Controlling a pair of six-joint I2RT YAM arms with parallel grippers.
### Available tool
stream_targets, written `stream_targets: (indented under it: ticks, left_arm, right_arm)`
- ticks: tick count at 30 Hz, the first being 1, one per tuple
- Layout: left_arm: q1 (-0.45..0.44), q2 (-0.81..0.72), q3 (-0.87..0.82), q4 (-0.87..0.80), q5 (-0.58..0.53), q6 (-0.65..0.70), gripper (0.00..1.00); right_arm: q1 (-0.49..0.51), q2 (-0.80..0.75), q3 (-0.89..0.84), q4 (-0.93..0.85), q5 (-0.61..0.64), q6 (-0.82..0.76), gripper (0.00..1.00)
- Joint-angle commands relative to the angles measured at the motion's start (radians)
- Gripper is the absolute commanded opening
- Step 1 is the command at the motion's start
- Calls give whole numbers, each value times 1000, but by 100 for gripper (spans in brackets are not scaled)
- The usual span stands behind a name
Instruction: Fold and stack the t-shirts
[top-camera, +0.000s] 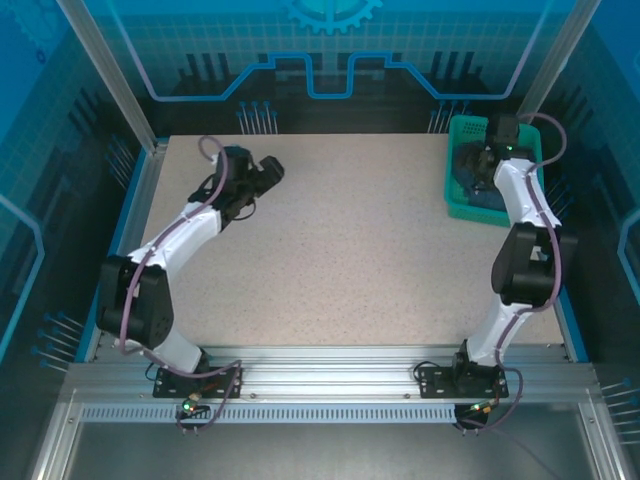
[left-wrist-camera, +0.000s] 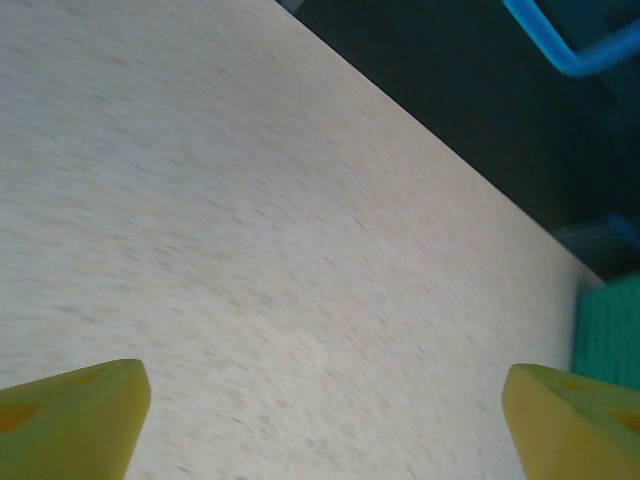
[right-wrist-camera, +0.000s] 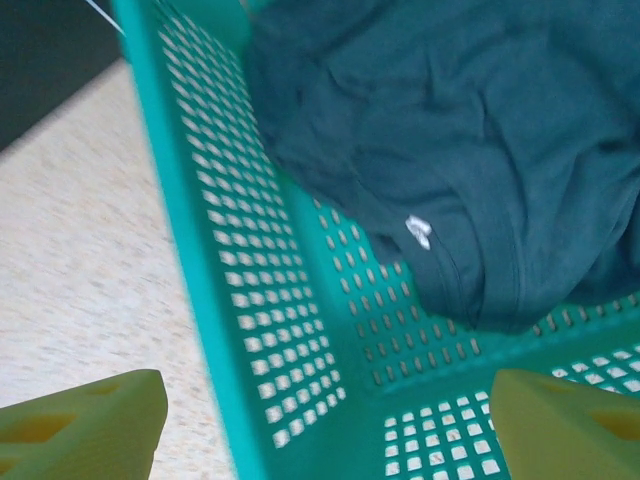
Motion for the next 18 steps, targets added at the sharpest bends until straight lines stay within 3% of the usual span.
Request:
stream_targets:
  ticks: [1,10,13,18]
  left_arm:
    - [-46,27,50,-51,135,7,86]
    - [-82,41,59,-81,197,-22,83]
    - [-82,25,66,-102,190,-6,83]
    - [-81,-2,48,-117,181,-8,82]
  right_arm:
    - [-35,76,6,46,-14,21,82]
    - [-93,306,173,-7,-45,90,79]
    - [-114,332,177,30,-59,112,75]
    - [-120,455,342,-89,-51,108,65]
